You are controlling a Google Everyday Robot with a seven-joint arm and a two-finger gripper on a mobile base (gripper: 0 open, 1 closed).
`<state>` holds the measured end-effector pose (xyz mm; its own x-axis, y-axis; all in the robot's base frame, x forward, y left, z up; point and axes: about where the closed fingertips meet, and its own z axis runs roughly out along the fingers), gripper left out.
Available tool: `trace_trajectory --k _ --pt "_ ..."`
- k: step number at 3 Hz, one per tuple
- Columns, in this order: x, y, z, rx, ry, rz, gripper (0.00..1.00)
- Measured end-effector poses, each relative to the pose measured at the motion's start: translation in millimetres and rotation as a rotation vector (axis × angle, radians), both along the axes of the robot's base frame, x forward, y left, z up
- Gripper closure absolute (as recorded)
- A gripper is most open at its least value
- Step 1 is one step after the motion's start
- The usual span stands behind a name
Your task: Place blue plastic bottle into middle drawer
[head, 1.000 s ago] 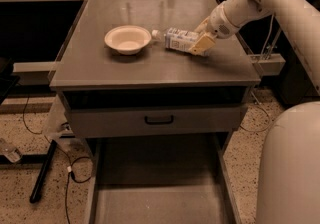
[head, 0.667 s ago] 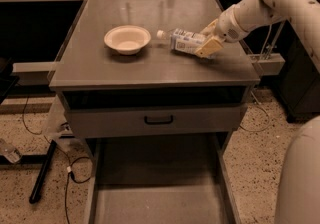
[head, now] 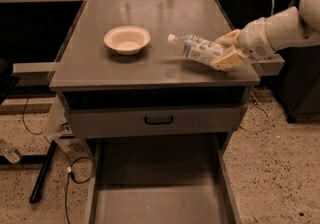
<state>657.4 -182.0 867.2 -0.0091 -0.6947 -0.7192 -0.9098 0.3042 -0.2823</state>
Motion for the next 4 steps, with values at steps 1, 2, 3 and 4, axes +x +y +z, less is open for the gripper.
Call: trace_trajectory --k 1,2,3,4 --pt "-38 -25 -8 0.016 -0.017 -0.013 1.00" --pt "-79 -50 -21 -0.001 -0.029 -0.045 1.00" --pt "-121 -65 -31 -0.044 -0.049 -0.079 1.00" --pt "-164 -62 -40 -0.112 -0.094 -0.098 1.00"
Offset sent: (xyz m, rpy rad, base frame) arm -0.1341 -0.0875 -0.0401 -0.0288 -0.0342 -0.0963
